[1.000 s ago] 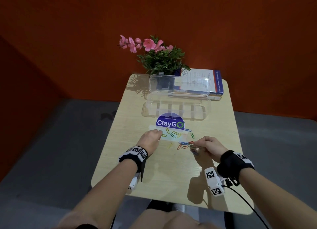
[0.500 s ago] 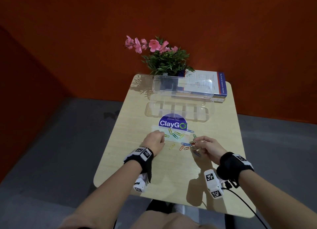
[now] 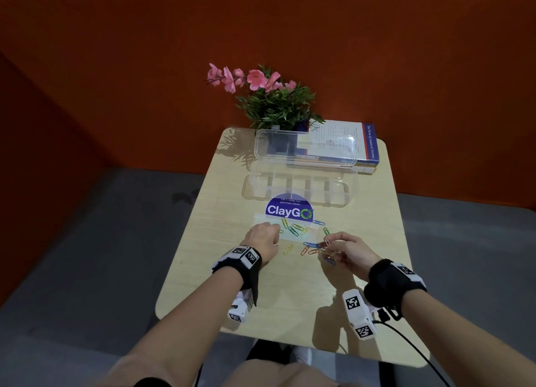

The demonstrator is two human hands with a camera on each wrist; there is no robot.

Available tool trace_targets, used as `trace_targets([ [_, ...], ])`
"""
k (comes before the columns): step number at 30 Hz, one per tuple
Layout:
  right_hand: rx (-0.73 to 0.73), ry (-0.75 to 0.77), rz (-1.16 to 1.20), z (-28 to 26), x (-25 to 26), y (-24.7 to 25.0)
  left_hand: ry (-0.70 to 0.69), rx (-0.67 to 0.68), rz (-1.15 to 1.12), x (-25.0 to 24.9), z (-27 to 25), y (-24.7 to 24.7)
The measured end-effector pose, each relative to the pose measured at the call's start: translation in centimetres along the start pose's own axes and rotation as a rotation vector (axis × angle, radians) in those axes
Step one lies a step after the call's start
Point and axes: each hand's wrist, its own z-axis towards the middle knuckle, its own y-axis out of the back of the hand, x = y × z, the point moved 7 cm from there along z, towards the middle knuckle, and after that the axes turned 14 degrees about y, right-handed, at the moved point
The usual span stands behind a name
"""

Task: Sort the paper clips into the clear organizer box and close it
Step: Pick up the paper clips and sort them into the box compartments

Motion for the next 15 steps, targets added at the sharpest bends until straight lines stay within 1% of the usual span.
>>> trace_targets([
  [3, -0.001, -0.008, -0.003, 0.1, -0.2, -0.2, -0.003, 0.002, -0.017, -0.1, -0.3, -0.1],
  [7, -0.045, -0.026, 0.064, 0.4, -0.1, -0.5, 0.027, -0.016, -0.140, 0.2, -0.2, -0.1],
  [9, -0.055, -0.062, 0.118, 0.5, -0.3, -0.6, 0.108, -0.037, -0.304, 0.7, 0.2, 1.1],
  [12, -0.062, -0.099, 0.188, 0.7, -0.6, -0.6, 0.235, -0.133, -0.600, 1.5, 1.6, 4.8],
  [15, -0.062, -0.088, 0.164, 0.7, -0.6, -0.2, 0.330, -0.136, -0.853, 2.5, 4.2, 8.6],
])
